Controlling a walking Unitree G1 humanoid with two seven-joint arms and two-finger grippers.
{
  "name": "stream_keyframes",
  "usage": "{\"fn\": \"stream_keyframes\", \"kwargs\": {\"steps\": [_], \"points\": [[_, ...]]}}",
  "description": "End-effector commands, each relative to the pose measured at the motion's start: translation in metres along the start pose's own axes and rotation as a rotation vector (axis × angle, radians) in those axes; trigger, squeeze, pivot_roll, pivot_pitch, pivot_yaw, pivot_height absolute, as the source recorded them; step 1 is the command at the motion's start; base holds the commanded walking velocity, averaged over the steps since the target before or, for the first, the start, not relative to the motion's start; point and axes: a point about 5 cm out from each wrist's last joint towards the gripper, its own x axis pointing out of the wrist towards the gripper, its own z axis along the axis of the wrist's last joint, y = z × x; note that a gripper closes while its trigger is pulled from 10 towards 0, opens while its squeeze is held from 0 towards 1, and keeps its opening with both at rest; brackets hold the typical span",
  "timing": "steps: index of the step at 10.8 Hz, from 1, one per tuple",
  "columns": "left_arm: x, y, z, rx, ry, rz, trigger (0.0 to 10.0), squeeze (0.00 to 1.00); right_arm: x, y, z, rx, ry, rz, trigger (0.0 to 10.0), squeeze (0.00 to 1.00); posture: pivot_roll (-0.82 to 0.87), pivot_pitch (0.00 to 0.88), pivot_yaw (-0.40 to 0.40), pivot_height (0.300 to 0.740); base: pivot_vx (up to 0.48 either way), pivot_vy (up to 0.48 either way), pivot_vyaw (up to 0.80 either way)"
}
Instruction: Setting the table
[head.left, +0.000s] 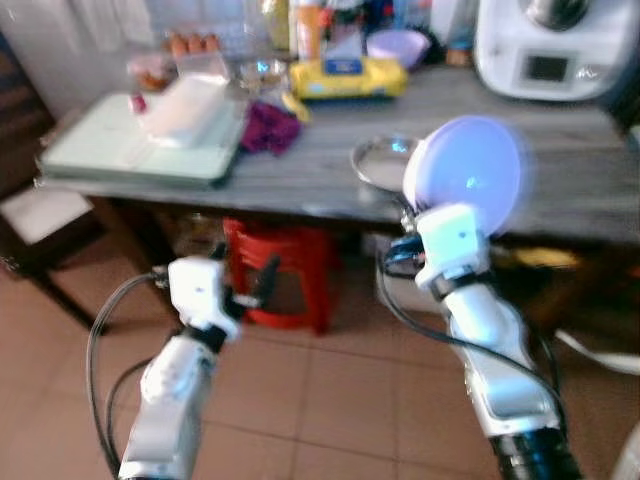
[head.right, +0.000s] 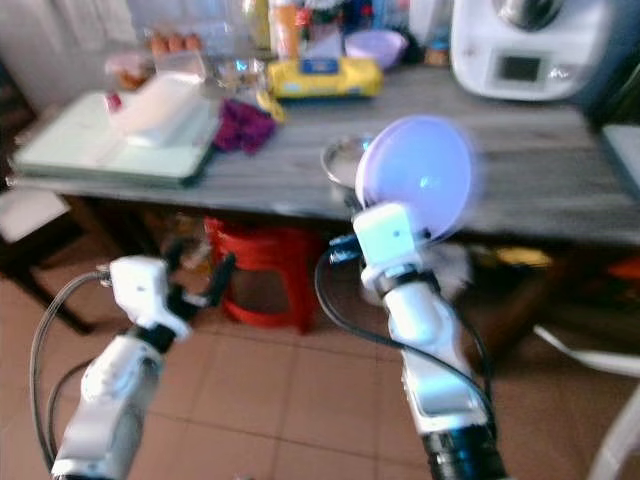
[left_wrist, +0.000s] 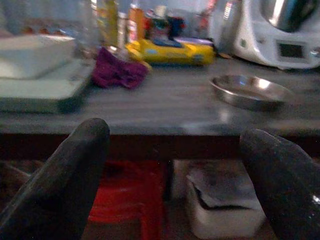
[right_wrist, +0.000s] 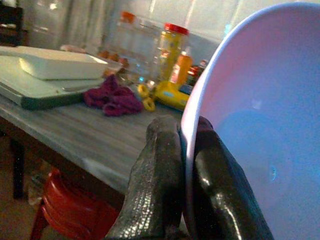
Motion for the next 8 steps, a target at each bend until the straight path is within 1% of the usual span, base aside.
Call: {"fn": "stream_keyframes", "kwargs": {"steps": [1, 3, 8], "points": [[-0.0001, -0.003, -0.0002, 0.001, 0.002, -0.012, 10.0, 0.0, -0.0021, -0.0054, 0.0009, -0.015, -0.007, -0.013, 10.0, 0.0, -0.06, 0.126, 0.058, 0.74, 0.371, 0.0, 0.42], [0.0006, -0.004, 0.0001, 0.0, 0.003, -0.017, 10.0, 0.0, -0.0014, -0.0037, 0.0012, -0.013, -0.011, -0.009, 10.0, 0.0, -0.06, 0.126, 0.06, 0.74, 0.369, 0.0, 0.0], [0.0005, -0.0085, 0.0012, -0.002, 0.002, -0.039, 10.0, 0.0, -0.0006, -0.0056, 0.0047, -0.022, -0.028, -0.016, 10.0, 0.0, -0.06, 0.125, 0.061, 0.74, 0.367, 0.0, 0.0]]}}
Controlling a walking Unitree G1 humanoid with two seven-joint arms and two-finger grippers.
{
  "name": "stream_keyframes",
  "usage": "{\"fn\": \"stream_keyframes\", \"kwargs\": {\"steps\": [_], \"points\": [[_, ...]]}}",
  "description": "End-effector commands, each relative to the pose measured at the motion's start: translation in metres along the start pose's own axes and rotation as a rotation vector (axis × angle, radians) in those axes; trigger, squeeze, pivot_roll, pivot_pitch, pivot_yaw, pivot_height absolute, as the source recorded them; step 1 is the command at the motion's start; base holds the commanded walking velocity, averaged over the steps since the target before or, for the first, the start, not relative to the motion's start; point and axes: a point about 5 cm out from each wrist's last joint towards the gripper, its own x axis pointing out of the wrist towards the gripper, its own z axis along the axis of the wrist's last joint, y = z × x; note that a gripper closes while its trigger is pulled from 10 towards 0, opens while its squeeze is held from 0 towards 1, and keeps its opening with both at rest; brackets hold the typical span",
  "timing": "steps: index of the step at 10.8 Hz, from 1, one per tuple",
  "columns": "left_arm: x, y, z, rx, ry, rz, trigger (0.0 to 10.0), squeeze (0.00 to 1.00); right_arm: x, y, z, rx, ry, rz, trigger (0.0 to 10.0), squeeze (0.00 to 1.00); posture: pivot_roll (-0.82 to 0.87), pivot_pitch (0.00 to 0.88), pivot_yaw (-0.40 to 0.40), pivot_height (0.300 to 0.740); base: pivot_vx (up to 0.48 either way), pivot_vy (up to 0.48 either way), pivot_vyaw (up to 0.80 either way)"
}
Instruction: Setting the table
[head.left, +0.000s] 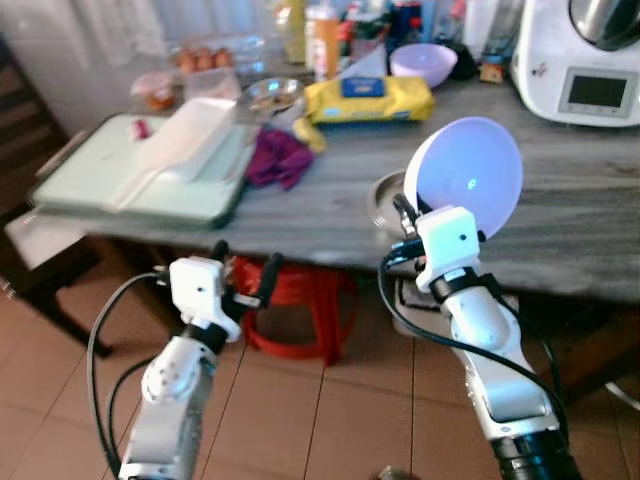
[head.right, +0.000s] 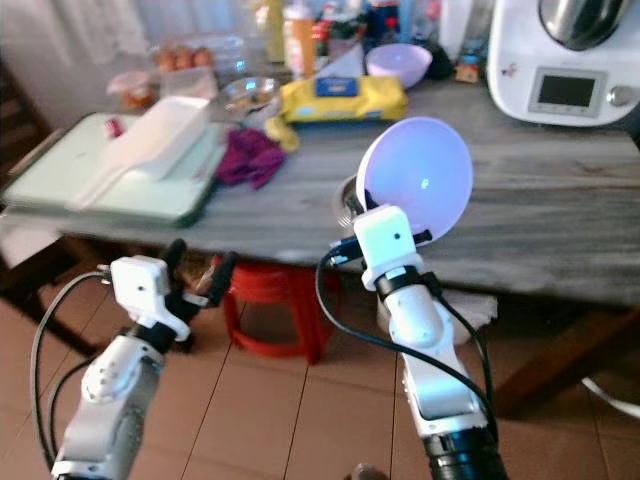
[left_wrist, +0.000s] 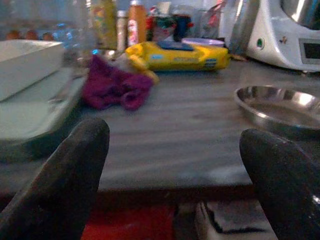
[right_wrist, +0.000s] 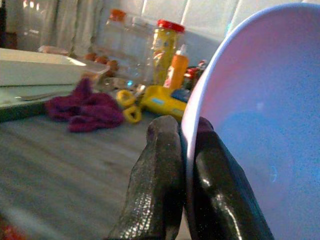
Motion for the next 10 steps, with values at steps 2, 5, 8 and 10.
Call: {"fn": "stream_keyframes", "kwargs": {"steps": [2, 5, 8, 10], "points": [[0.0004, -0.0027, 0.0031, 0.014, -0.006, -0.029, 10.0, 0.0, 0.0022, -0.0024, 0.0071, -0.009, -0.034, -0.007, 10.0, 0.0, -0.06, 0.119, 0.058, 0.74, 0.364, 0.0, 0.0], [0.0012, -0.0041, 0.0038, 0.016, -0.009, -0.036, 10.0, 0.0, 0.0044, -0.002, 0.0102, -0.022, -0.052, 0.0, 10.0, 0.0, -0.06, 0.118, 0.054, 0.74, 0.366, 0.0, 0.0], [-0.0007, -0.0048, 0.0032, 0.015, -0.006, -0.034, 10.0, 0.0, 0.0031, -0.0018, 0.0097, -0.024, -0.049, 0.006, 10.0, 0.0, -0.06, 0.123, 0.052, 0.74, 0.365, 0.0, 0.0], [-0.004, -0.0024, 0.0052, 0.018, -0.02, -0.028, 10.0, 0.0, 0.0028, 0.0014, 0.0084, -0.018, -0.044, 0.016, 10.0, 0.0, -0.06, 0.124, 0.052, 0.74, 0.163, 0.0, 0.0]]}}
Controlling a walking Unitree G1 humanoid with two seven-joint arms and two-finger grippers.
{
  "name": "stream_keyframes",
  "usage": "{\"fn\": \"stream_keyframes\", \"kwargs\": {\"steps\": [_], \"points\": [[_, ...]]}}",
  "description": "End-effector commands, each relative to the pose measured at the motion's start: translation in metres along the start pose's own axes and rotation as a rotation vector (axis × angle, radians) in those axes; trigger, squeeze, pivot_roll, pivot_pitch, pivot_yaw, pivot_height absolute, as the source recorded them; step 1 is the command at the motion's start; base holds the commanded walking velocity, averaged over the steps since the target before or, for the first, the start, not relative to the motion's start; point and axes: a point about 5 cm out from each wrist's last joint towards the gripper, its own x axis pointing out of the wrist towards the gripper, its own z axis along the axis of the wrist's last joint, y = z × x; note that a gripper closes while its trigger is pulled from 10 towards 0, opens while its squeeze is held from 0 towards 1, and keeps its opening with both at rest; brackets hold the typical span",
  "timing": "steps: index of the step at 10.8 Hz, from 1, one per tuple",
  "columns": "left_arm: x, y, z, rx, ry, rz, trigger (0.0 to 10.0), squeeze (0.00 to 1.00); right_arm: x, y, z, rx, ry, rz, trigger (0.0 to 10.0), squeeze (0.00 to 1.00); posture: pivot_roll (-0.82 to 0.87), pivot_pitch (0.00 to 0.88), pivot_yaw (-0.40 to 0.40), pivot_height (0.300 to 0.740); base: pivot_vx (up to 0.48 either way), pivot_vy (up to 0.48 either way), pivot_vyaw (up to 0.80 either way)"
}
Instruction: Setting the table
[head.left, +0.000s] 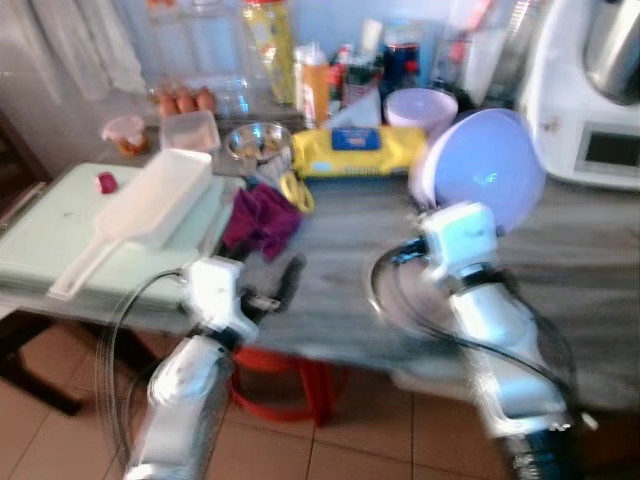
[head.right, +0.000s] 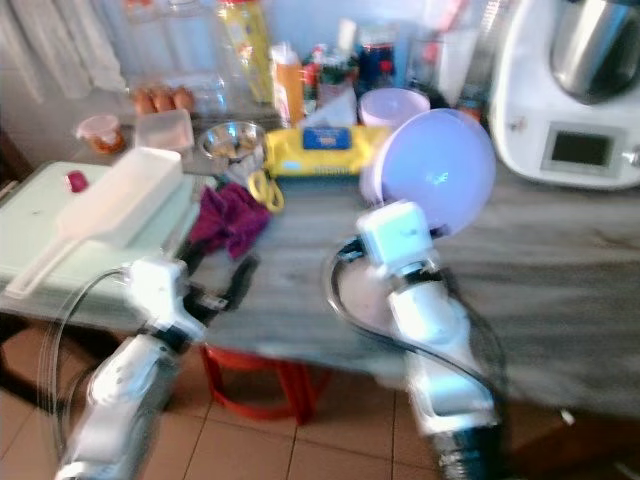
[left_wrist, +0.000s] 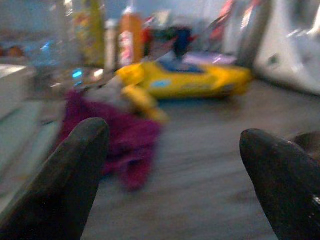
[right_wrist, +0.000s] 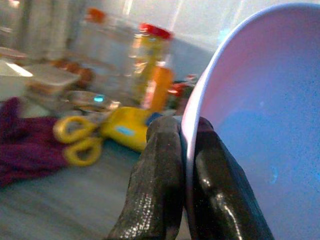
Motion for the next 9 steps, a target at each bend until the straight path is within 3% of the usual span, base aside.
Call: {"fn": "stream_keyframes", "kwargs": {"steps": [1, 2, 3, 5, 9], "points": [[-0.003, -0.001, 0.007, 0.025, -0.031, -0.012, 10.0, 0.0, -0.001, -0.007, 0.004, -0.023, -0.017, -0.007, 10.0, 0.0, -0.06, 0.126, 0.048, 0.74, 0.0, 0.0, 0.0], [-0.007, 0.001, 0.007, 0.04, -0.026, -0.026, 10.0, 0.0, -0.001, -0.007, 0.003, -0.022, -0.014, -0.003, 10.0, 0.0, -0.06, 0.128, 0.045, 0.74, 0.0, 0.0, 0.0], [-0.02, 0.006, 0.003, 0.075, 0.01, -0.064, 10.0, 0.0, 0.002, -0.003, 0.004, -0.01, -0.023, 0.049, 10.0, 0.0, -0.05, 0.134, 0.038, 0.74, 0.0, 0.0, 0.0], [-0.033, 0.01, -0.002, 0.122, 0.046, -0.112, 10.0, 0.0, 0.01, 0.01, 0.007, -0.01, -0.031, 0.188, 10.0, 0.0, -0.05, 0.138, 0.028, 0.74, 0.0, 0.0, 0.0], [-0.038, 0.007, -0.004, 0.105, 0.05, -0.14, 10.0, 0.0, 0.029, 0.029, 0.003, 0.052, 0.052, 0.403, 10.0, 0.0, -0.04, 0.142, 0.021, 0.74, 0.0, 0.0, 0.0]]}}
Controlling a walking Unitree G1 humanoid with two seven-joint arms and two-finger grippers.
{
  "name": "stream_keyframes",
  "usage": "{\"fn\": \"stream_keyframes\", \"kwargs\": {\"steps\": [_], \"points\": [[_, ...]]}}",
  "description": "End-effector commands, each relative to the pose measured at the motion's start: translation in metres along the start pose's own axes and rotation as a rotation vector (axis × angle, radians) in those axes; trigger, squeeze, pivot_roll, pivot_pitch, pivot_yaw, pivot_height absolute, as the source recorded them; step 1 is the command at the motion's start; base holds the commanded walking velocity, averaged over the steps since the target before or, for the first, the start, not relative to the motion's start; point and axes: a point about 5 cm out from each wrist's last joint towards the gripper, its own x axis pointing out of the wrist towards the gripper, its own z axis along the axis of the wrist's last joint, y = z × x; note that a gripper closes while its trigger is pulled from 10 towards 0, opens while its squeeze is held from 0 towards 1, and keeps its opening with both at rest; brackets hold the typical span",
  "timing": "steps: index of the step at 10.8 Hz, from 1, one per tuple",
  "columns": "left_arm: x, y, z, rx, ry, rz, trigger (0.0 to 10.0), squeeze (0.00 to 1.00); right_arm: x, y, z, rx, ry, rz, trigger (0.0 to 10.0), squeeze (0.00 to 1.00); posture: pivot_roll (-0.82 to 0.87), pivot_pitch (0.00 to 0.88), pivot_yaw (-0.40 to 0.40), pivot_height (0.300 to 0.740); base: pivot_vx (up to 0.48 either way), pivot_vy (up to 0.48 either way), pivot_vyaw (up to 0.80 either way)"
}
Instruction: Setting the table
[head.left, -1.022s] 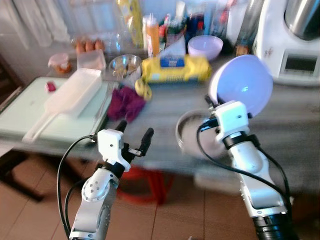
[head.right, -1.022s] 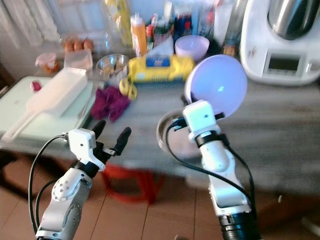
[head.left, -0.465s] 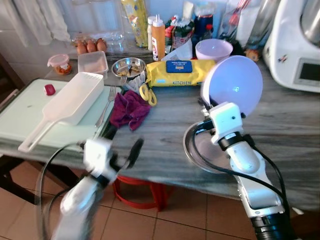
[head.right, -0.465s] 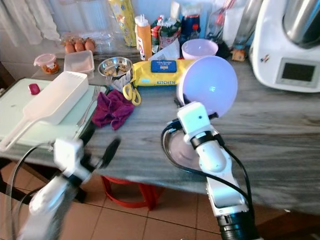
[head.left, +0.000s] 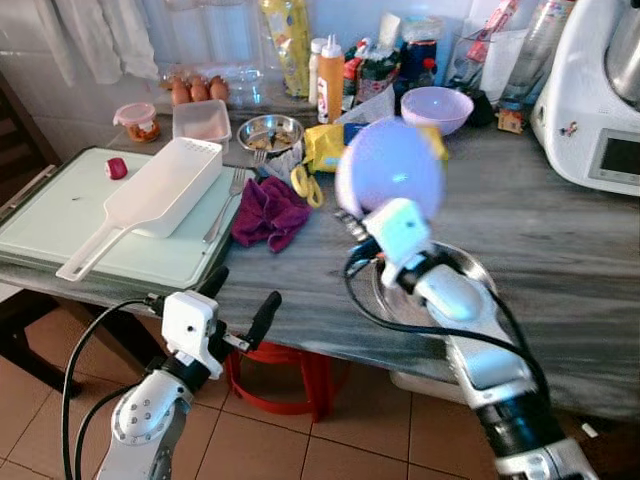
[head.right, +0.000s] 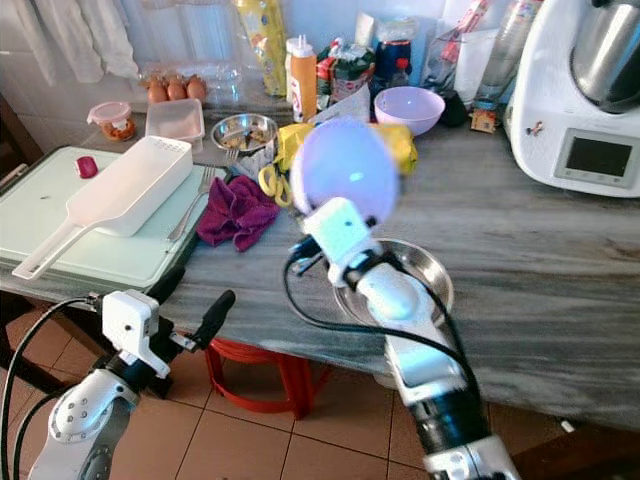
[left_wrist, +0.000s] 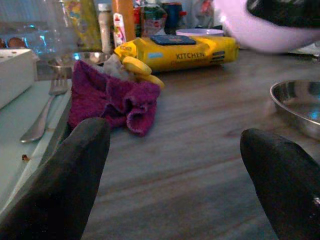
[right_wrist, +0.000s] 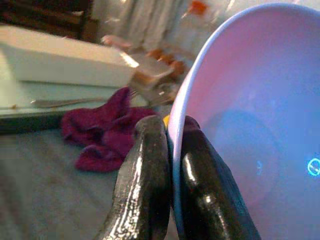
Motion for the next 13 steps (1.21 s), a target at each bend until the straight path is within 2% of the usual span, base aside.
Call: {"fn": "stream_keyframes", "kwargs": {"steps": [1, 2, 4, 7, 9, 13], "points": [[-0.004, -0.003, 0.0, 0.005, -0.006, -0.026, 10.0, 0.0, 0.006, 0.004, 0.002, 0.031, 0.013, 0.051, 10.0, 0.0, -0.04, 0.142, 0.021, 0.74, 0.0, 0.0, 0.0], [-0.006, -0.002, -0.005, 0.005, 0.004, -0.027, 10.0, 0.0, 0.009, 0.009, -0.001, 0.031, 0.046, 0.11, 10.0, 0.0, -0.04, 0.147, 0.022, 0.74, 0.0, 0.0, 0.0], [-0.007, -0.002, -0.014, -0.007, 0.018, -0.024, 10.0, 0.0, 0.013, 0.013, -0.004, 0.06, 0.079, 0.15, 10.0, 0.0, -0.04, 0.149, 0.021, 0.74, 0.0, 0.0, 0.0], [-0.006, -0.003, -0.031, -0.031, 0.038, -0.032, 10.0, 0.0, 0.009, 0.018, -0.016, 0.053, 0.192, 0.216, 10.0, 0.0, -0.04, 0.147, 0.022, 0.74, 0.0, 0.0, 0.0], [-0.008, -0.002, -0.041, -0.041, 0.06, -0.039, 10.0, 0.0, 0.006, 0.018, -0.021, 0.107, 0.266, 0.223, 10.0, 0.0, -0.04, 0.147, 0.027, 0.74, 0.0, 0.0, 0.0], [-0.009, 0.0, -0.052, -0.05, 0.071, -0.052, 10.0, 0.0, 0.004, 0.016, -0.024, 0.115, 0.3, 0.219, 10.0, 0.0, -0.04, 0.145, 0.029, 0.74, 0.0, 0.0, 0.0]]}}
